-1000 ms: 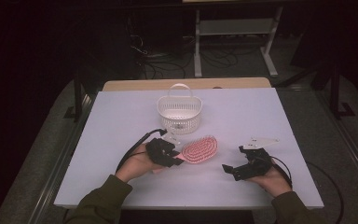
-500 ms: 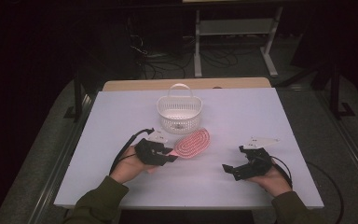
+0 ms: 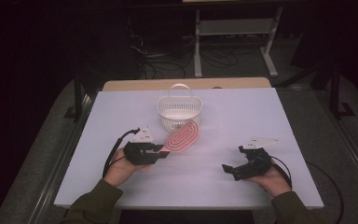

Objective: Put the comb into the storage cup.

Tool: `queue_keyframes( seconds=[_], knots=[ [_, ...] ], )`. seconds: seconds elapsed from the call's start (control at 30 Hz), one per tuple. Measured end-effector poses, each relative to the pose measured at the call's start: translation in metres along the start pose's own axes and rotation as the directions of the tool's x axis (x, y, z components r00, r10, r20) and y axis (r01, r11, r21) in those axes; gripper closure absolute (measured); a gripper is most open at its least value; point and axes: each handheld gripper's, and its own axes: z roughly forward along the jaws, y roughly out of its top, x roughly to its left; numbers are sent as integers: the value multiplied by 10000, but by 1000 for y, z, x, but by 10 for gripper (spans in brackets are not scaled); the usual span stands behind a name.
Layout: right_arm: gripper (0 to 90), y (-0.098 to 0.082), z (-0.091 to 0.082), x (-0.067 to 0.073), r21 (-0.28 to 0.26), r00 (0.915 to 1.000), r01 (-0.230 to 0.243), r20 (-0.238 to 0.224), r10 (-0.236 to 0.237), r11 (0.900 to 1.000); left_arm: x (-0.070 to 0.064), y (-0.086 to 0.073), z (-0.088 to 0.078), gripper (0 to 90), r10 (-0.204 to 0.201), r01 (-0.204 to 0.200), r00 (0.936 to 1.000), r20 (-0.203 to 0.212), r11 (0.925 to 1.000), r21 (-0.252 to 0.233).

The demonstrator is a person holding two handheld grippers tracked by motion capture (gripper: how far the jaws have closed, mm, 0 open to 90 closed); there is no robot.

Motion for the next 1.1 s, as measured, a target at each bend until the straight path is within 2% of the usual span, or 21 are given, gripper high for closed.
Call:
queue_keyframes(
  seconds=[0.07,0.23,0.63,0.97,1.1],
  knots=[
    [0,1,0,2,52,10000,-15,-66,15,10000,2,-2,-2,699,-168,167,9998,-57,9996,-244],
    [0,2,1,2,9,10000,2,-59,-2,10000,5,-4,-3,700,-348,342,9993,-106,9982,-490],
    [0,12,2,11,97,9981,430,-453,-426,9990,6,-5,-4,700,-498,479,9984,-256,9964,-699],
    [0,25,4,11,240,9968,517,-626,-501,9984,6,-5,-6,699,-527,504,9982,-276,9956,-786],
    [0,32,7,12,348,9962,425,-776,-397,9985,7,-5,-7,700,-554,528,9981,-285,9951,-837]
  ],
)
